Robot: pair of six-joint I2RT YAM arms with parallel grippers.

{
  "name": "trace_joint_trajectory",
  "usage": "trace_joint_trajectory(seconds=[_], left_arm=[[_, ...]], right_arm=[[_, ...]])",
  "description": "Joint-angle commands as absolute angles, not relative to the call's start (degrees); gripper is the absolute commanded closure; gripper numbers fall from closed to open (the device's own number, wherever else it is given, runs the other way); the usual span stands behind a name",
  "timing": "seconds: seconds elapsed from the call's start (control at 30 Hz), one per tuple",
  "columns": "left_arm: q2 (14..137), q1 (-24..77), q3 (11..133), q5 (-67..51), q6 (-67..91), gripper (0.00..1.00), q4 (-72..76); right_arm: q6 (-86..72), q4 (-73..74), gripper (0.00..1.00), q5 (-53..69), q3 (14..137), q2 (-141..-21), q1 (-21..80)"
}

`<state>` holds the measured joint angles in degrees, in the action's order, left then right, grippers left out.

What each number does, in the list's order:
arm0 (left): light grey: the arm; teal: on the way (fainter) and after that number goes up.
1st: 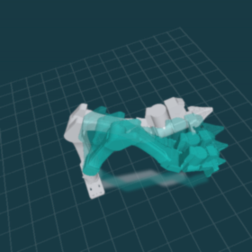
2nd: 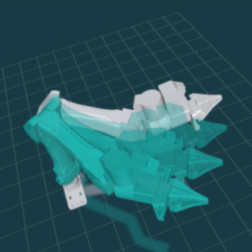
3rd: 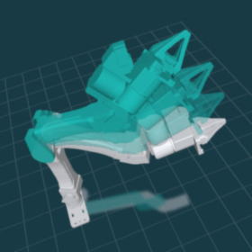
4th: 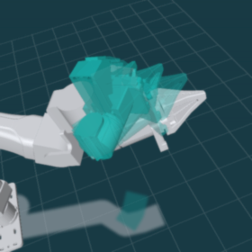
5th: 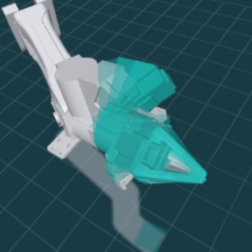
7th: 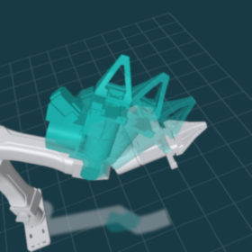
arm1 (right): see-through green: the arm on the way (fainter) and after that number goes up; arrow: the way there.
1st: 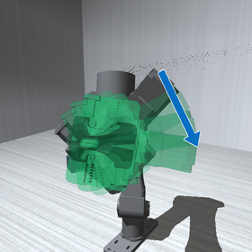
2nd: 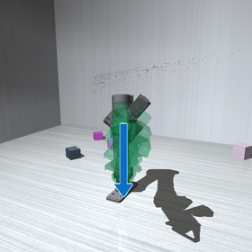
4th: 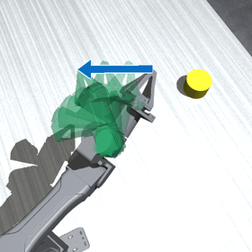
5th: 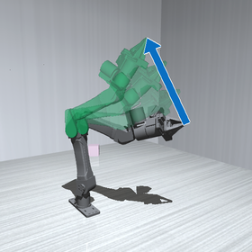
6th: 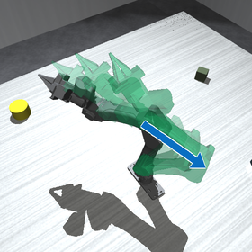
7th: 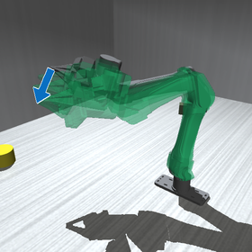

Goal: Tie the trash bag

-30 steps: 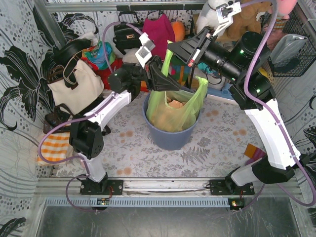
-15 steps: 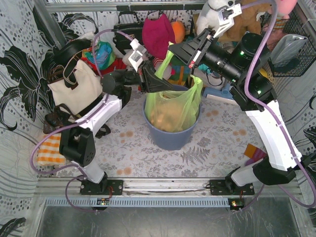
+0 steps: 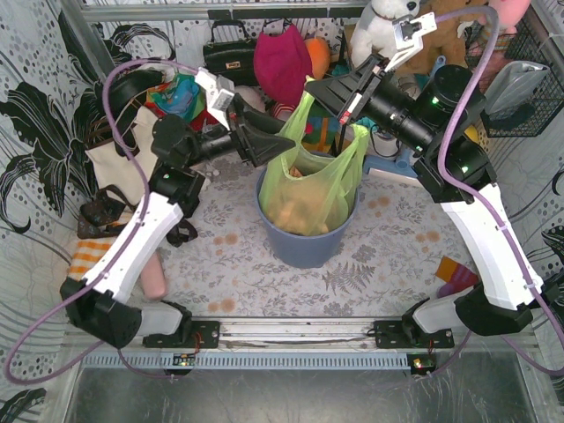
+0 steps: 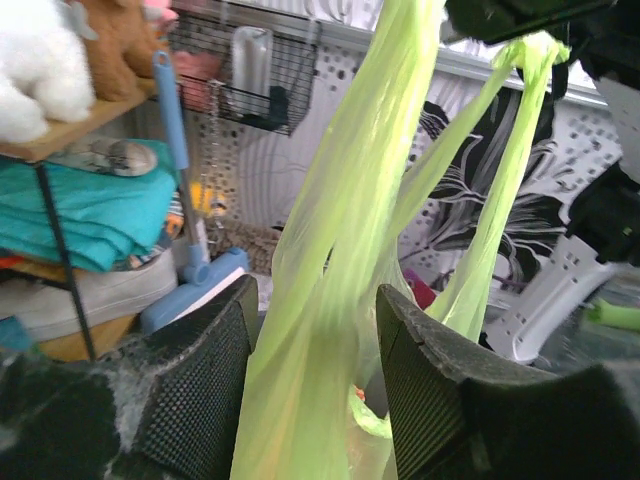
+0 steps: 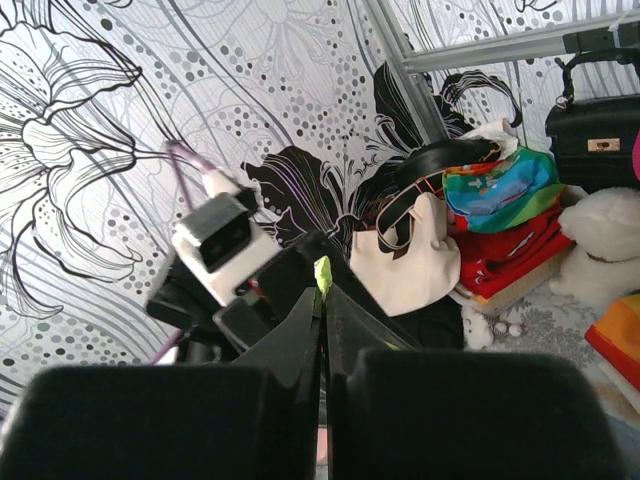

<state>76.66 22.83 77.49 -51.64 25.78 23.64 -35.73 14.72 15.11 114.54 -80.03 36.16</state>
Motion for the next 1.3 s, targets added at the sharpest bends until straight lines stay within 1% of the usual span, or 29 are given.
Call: trace_joint_trajectory(seconds=[0.0, 0.1, 0.17, 0.23, 0.37, 0.53, 0.7, 0.9, 1.27], left_arm=[[70.28, 22.88, 78.07, -40.63, 16.6, 0.4, 12.44], [67.64, 23.34, 80.6, -37.77, 16.2, 0.4, 8.27], [66.66, 25.39, 82.81, -34.98, 15.52, 0.4, 4.97], [66.7, 30.35, 85.92, -30.24, 12.3, 0.4, -0.36], [69.71, 44.26, 92.89, -16.22, 7.35, 0.4, -8.67], [73.02, 55.43, 95.1, -1.63, 7.56, 0.39, -7.0], [74.35, 57.88, 91.87, 7.47, 9.09, 0.39, -0.01], [78.0, 58.21, 94.17, 5.04, 9.12, 0.37, 2.85], [80.35, 58.36, 96.28, 8.0, 9.23, 0.38, 9.34]], right_arm=[[-34.1, 12.2, 1.0, 13.51, 113.67, -78.4, 36.47], [-33.64, 12.38, 1.0, 12.98, 113.65, -78.61, 36.47], [-33.39, 12.41, 1.0, 12.63, 113.8, -78.95, 36.47], [-33.13, 12.64, 1.0, 12.29, 113.97, -79.31, 36.48], [-32.81, 12.87, 1.0, 11.71, 113.94, -79.71, 36.49], [-32.71, 13.0, 1.0, 11.27, 113.92, -79.63, 36.49], [-32.84, 12.8, 1.0, 11.33, 114.17, -79.45, 36.47], [-32.8, 12.95, 1.0, 11.69, 114.91, -79.54, 36.47], [-33.09, 12.65, 1.0, 12.22, 114.75, -79.73, 36.5]])
